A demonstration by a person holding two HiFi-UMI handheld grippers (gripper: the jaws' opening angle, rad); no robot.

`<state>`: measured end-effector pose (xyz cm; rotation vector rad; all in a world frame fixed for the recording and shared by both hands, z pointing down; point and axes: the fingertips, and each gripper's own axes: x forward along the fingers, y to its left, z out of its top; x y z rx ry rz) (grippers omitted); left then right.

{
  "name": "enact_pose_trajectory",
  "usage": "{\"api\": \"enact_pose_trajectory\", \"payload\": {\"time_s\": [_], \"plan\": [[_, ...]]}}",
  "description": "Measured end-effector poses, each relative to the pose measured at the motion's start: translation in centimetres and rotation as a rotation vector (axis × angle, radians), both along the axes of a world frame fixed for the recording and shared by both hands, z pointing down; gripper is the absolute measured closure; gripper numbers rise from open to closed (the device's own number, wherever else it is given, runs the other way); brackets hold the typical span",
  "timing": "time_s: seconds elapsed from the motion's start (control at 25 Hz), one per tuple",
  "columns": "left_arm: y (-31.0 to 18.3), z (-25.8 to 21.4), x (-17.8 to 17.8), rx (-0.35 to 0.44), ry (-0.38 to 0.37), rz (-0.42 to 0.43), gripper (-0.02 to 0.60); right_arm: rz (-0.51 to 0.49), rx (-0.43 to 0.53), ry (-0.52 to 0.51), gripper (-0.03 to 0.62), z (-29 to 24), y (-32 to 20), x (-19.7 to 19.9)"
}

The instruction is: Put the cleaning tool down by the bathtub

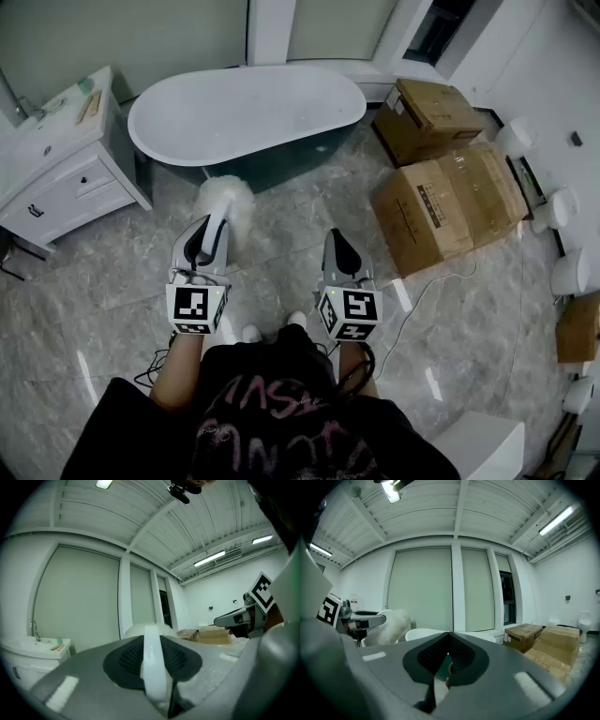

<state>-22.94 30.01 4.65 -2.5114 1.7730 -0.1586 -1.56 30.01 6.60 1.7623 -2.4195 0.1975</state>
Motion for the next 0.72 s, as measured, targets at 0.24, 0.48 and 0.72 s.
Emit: {"api": "enact_pose_trajectory", "payload": {"time_s": [0.24, 0.48, 0.72], "plan": [[0.1, 0.0, -0.1, -0.010, 0.007, 0.004, 0.502, 0.003, -0.004, 0.010, 0.582, 0.3, 0.2, -0.1], [0.1, 0.5, -0.3, -0.011, 0.010, 0.008, 0.502, 0.007, -0.003, 0.017, 0.582, 0.4, 0.2, -0.3], [0.1, 1.1, -0.9, -0.034, 0.004, 0.014, 0.502, 0.041, 0.005, 0.015, 0.580, 0.7, 0.4, 0.2]]}}
